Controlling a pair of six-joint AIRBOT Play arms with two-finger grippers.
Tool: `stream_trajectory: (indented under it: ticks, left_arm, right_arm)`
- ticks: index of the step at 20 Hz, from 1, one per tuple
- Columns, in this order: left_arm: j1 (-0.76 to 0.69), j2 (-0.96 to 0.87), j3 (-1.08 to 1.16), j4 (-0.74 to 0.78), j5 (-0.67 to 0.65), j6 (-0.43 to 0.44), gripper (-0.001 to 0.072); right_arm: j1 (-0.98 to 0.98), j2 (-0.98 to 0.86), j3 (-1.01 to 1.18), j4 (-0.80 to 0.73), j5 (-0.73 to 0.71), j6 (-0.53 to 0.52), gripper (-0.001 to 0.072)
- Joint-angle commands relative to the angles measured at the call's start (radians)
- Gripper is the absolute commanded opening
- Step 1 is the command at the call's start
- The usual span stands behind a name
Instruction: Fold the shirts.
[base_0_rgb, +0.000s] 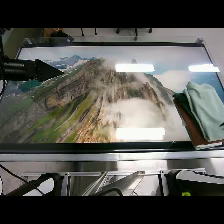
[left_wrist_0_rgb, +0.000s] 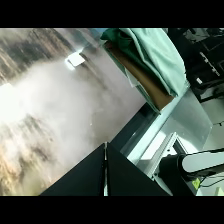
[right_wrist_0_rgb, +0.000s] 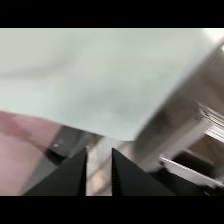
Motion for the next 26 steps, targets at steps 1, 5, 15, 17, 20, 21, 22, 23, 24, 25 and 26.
stream_trajectory:
  ticks: [1, 5, 15, 17, 20, 21, 22, 23, 24, 25, 26]
  left_arm:
    - [-0.001, 0.001, 0.002, -0.002, 0.023, 0.0, 0.0014]
    - [-0.022, 0.038, -0.055, 0.009, -0.012, 0.006, 0.001]
    - [-0.282, 0.545, -0.956, 0.111, 0.255, 0.015, 0.001]
    - [-0.277, 0.572, -0.978, 0.114, 0.254, 0.015, 0.0011]
    - [-0.244, 0.597, -0.979, 0.113, 0.256, 0.015, 0.0013]
    - [-0.232, 0.606, -0.979, 0.113, 0.254, 0.015, 0.0014]
    - [-0.224, 0.616, -0.979, 0.113, 0.254, 0.015, 0.0014]
    - [-0.216, 0.627, -0.979, 0.113, 0.256, 0.015, 0.0013]
    - [-0.207, 0.633, -0.979, 0.113, 0.256, 0.015, 0.0014]
    - [-0.197, 0.637, -0.979, 0.113, 0.255, 0.015, 0.0013]
    - [-0.193, 0.637, -0.979, 0.113, 0.253, 0.015, 0.0014]
  right_arm:
    - [0.019, 0.001, 0.092, 0.33, -0.128, -0.022, 0.0019]
    - [0.271, 0.121, 0.043, 0.413, -0.278, -0.128, 0.0018]
    - [1.015, 0.582, -0.704, 0.234, -0.622, -0.098, 0.0018]
    - [1.017, 0.578, -0.704, 0.234, -0.621, -0.097, 0.0018]
    - [1.017, 0.578, -0.704, 0.245, -0.618, -0.097, 0.0018]
    - [1.017, 0.577, -0.704, 0.245, -0.618, -0.097, 0.0019]
    - [1.017, 0.577, -0.704, 0.245, -0.619, -0.097, 0.0018]
    - [1.017, 0.577, -0.704, 0.245, -0.618, -0.097, 0.0018]
    - [1.017, 0.577, -0.704, 0.245, -0.619, -0.097, 0.0018]
    - [1.017, 0.577, -0.704, 0.245, -0.618, -0.097, 0.0018]
    - [1.017, 0.577, -0.704, 0.245, -0.619, -0.097, 0.0018]
